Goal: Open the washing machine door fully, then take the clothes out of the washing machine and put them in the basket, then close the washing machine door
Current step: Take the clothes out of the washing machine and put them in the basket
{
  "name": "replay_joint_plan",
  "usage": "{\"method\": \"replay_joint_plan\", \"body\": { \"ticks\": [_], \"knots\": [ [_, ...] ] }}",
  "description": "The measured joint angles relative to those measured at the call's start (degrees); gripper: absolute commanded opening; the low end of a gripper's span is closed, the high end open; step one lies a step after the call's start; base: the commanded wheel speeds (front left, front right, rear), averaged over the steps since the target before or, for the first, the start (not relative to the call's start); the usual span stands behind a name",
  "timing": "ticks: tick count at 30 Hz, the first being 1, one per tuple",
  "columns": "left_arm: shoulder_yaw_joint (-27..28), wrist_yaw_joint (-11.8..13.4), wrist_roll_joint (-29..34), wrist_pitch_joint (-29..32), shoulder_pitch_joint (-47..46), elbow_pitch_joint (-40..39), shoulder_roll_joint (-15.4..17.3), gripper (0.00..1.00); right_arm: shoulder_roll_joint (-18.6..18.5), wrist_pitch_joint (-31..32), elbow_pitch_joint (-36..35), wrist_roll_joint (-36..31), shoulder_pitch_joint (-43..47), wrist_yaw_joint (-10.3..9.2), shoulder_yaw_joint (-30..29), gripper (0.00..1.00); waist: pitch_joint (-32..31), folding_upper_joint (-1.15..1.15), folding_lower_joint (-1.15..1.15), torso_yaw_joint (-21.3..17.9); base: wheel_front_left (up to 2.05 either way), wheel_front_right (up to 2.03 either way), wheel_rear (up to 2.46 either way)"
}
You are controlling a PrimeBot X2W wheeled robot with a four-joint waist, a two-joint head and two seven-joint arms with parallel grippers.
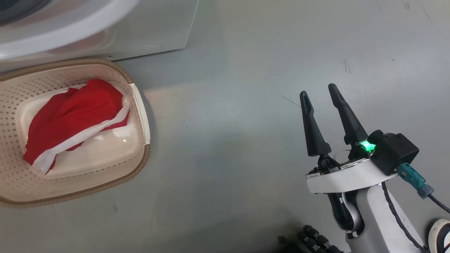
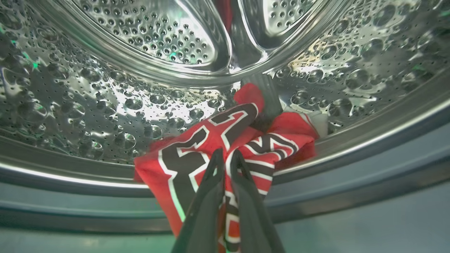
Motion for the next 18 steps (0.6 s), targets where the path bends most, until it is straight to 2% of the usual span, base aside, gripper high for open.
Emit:
{"method": "replay_joint_plan", "body": {
  "ticks": [10, 18],
  "knots": [
    [-0.81, -2.29, -1.98, -7.82, 2.39, 2.68, -5.53, 0.00, -0.01, -0.01, 1.59, -0.93, -0.19, 0.01, -2.54, 1.00, -4.21, 0.00, 0.00, 1.93, 0.00, 0.00, 0.00],
    [-1.23, -3.53, -3.45, -13.48, 6.18, 5.14, -8.65, 0.00, -0.38, -0.01, 2.75, -1.83, 0.44, 0.02, -4.55, 1.00, -8.64, 0.00, 0.00, 4.50, 0.00, 0.00, 0.00]
  ]
}}
